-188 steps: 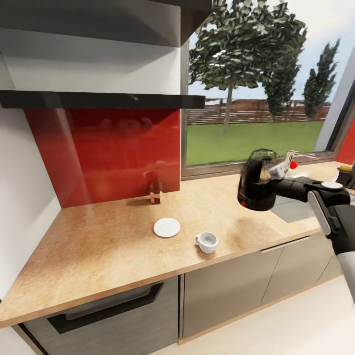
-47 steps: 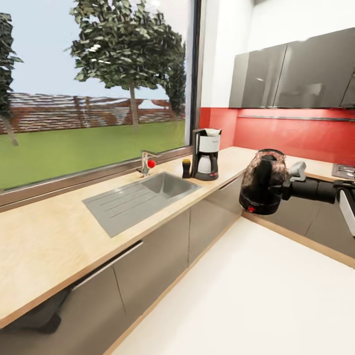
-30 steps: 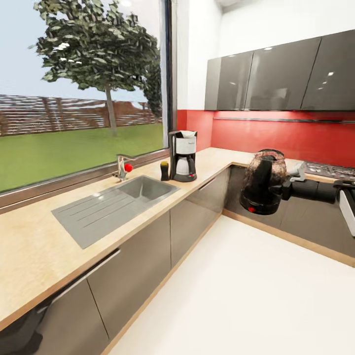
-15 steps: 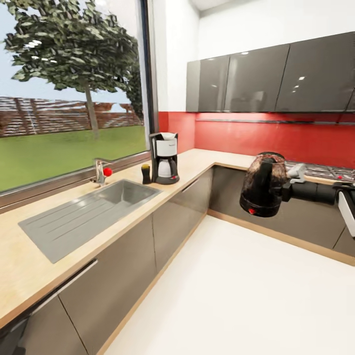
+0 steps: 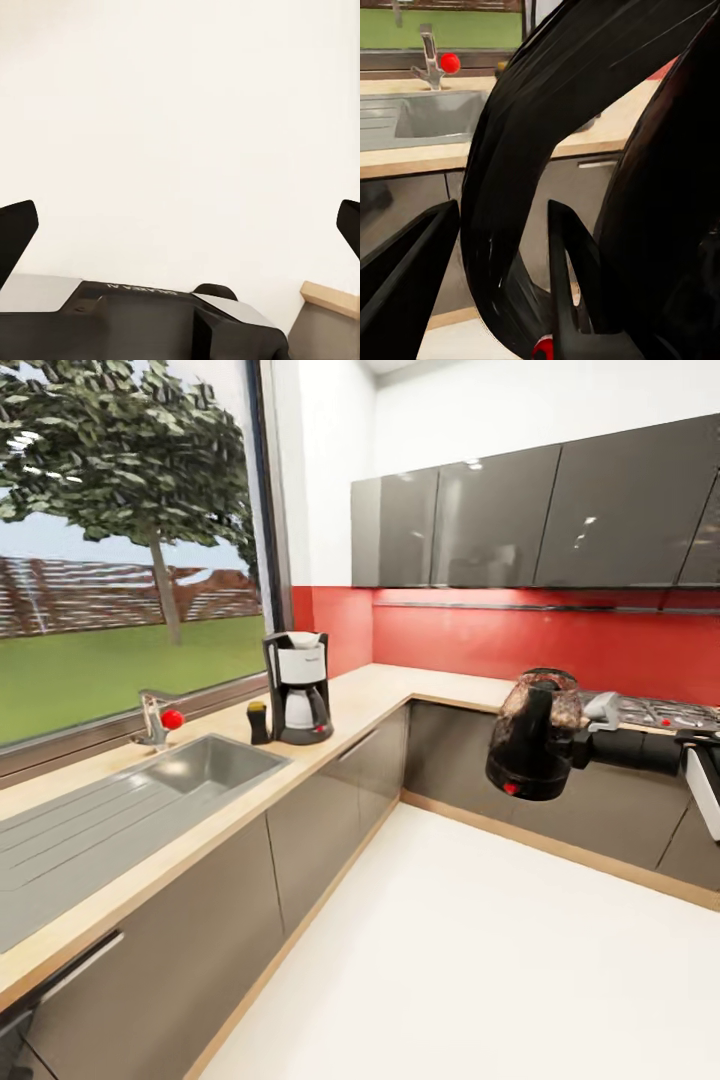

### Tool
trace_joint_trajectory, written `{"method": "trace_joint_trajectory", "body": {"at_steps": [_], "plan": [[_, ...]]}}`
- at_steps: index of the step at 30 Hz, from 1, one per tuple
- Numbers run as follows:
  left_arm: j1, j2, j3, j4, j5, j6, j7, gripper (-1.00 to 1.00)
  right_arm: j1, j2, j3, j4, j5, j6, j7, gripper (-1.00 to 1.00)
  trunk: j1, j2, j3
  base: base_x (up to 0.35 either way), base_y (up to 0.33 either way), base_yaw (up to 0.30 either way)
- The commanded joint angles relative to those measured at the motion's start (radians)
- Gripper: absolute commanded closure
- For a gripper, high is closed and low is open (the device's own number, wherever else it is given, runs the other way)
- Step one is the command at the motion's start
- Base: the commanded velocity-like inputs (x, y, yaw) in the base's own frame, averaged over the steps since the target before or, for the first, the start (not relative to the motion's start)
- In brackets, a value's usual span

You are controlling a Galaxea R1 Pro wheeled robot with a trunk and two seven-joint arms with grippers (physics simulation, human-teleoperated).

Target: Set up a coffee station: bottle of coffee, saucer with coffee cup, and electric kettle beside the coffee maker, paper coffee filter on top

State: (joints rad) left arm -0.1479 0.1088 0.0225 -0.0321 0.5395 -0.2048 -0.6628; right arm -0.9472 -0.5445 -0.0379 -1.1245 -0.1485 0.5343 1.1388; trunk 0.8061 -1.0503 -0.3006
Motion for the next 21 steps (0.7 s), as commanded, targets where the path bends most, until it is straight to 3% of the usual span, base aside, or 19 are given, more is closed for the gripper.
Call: {"method": "trace_joint_trajectory", "body": {"at_steps": [1,21], "plan": [[-0.001,0.000,0.002,0.001,-0.003,-0.005,-0.003,-1.00,-0.001,0.000,0.000,0.000,-0.010,0.007,0.001,1.00,0.000,-0.001,-0.001,0.251,-0.225,-0.060],[-0.001,0.002,0.002,0.002,-0.003,-0.004,-0.003,-1.00,-0.001,0.000,0.000,0.000,-0.010,0.007,0.001,1.00,0.000,-0.001,-0.001,0.288,-0.183,-0.006]]}}
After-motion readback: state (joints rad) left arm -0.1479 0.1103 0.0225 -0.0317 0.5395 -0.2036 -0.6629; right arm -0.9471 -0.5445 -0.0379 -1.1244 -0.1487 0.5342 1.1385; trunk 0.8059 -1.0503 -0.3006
